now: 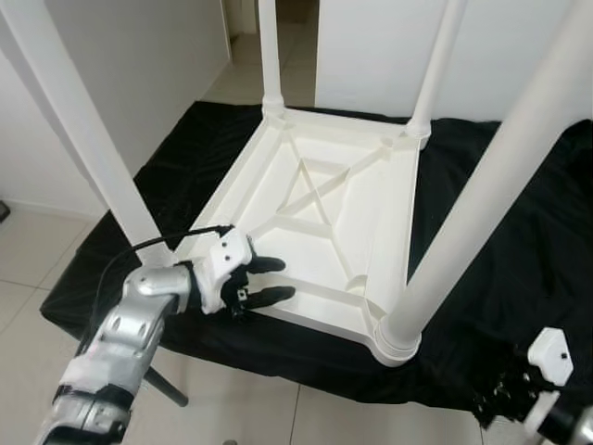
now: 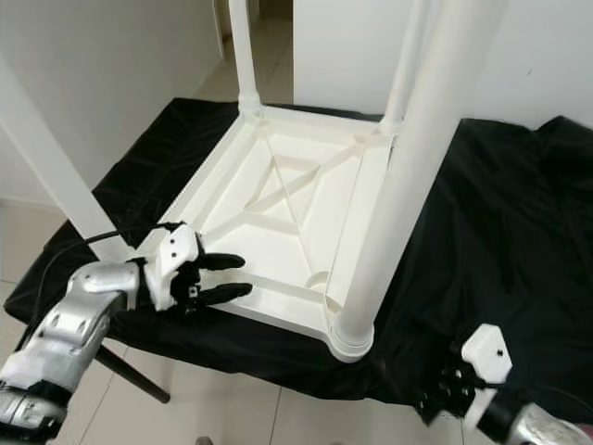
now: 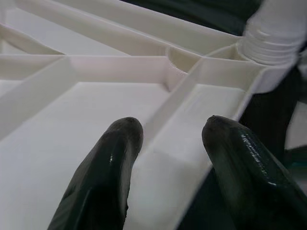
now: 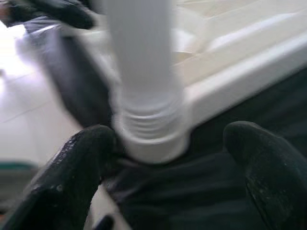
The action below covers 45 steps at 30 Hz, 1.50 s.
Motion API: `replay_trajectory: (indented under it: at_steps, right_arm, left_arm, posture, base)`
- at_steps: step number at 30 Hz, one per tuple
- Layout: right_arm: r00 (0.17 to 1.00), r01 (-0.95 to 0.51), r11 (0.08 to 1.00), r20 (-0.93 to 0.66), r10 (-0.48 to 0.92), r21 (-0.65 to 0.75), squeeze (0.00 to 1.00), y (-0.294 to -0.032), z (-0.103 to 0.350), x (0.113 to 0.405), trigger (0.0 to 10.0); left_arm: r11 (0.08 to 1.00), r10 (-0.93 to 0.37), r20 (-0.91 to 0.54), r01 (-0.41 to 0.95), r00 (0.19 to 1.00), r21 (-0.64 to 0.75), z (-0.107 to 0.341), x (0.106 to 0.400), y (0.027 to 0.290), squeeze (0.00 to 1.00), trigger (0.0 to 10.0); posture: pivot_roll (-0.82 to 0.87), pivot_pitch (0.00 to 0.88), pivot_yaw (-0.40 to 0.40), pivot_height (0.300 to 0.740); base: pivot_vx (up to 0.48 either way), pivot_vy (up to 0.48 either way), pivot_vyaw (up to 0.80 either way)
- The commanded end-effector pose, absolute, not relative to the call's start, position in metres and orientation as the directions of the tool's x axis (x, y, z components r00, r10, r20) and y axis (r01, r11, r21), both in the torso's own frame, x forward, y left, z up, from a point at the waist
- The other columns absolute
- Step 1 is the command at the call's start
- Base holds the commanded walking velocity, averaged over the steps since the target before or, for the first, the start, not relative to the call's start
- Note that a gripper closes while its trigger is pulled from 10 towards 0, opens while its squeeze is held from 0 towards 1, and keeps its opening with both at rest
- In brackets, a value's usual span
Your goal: Building children table
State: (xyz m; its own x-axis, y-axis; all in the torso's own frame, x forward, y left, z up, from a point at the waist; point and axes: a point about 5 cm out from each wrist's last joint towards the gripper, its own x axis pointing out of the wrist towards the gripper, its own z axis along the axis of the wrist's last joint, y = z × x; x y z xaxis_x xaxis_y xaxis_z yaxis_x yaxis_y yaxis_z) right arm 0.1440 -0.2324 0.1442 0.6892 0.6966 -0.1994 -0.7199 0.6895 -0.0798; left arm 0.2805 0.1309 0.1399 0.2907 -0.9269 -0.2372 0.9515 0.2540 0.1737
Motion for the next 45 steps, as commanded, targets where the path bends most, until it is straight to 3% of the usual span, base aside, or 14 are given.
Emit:
replay_trajectory:
  at_steps: [1,5,16,22,24,28,45]
  right_arm:
    - [0.636,-0.768,0.637,-0.197,0.746,-0.066,0.0,-0.228,0.152,0.141,10.0]
    - [0.593,-0.804,0.588,-0.191,0.782,-0.086,0.0,-0.223,0.159,0.145,10.0]
    - [0.608,-0.794,0.596,-0.165,0.777,-0.121,0.0,-0.216,0.163,0.164,10.0]
    - [0.658,-0.75,0.634,-0.114,0.744,-0.189,0.0,-0.204,0.162,0.186,10.0]
    - [0.701,-0.705,0.682,-0.05,0.711,-0.193,0.0,-0.197,0.159,0.202,10.0]
    - [0.721,-0.681,0.705,-0.016,0.693,-0.199,0.0,-0.196,0.157,0.213,10.0]
    - [0.822,-0.55,0.799,0.009,0.569,-0.243,0.0,-0.218,0.151,0.252,10.0]
  left_arm:
    - [0.239,-0.927,-0.254,0.956,0.277,0.168,0.141,0.274,0.132,0.0,10.0]
    - [0.224,-0.926,-0.27,0.961,0.263,0.164,0.142,0.265,0.132,0.0,10.0]
    - [0.238,-0.922,-0.277,0.959,0.272,0.151,0.143,0.254,0.128,0.0,10.0]
    - [0.324,-0.896,-0.291,0.942,0.335,0.089,0.142,0.251,0.12,0.0,10.0]
    - [0.389,-0.888,-0.233,0.918,0.397,0.083,0.144,0.255,0.106,0.0,10.0]
    - [0.429,-0.883,-0.174,0.9,0.435,0.072,0.148,0.256,0.092,0.0,10.0]
    - [0.461,-0.876,-0.127,0.885,0.465,0.056,0.155,0.261,0.069,0.0,10.0]
  posture:
    - [-0.13,0.028,0.076,0.74]
    - [-0.12,0.021,0.066,0.74]
    - [-0.09,0.008,0.049,0.74]
    - [-0.08,0.0,0.034,0.74]
    - [-0.08,0.0,0.034,0.74]
    - [-0.08,0.0,0.032,0.74]
    - [-0.08,0.0,0.023,0.74]
  base:
    - [0.0,0.0,0.0]
    - [0.0,0.0,0.0]
    - [0.0,0.0,0.0]
    - [0.0,0.0,0.0]
    - [0.0,0.0,0.0]
    - [0.0,0.0,0.0]
    - [0.0,0.0,0.0]
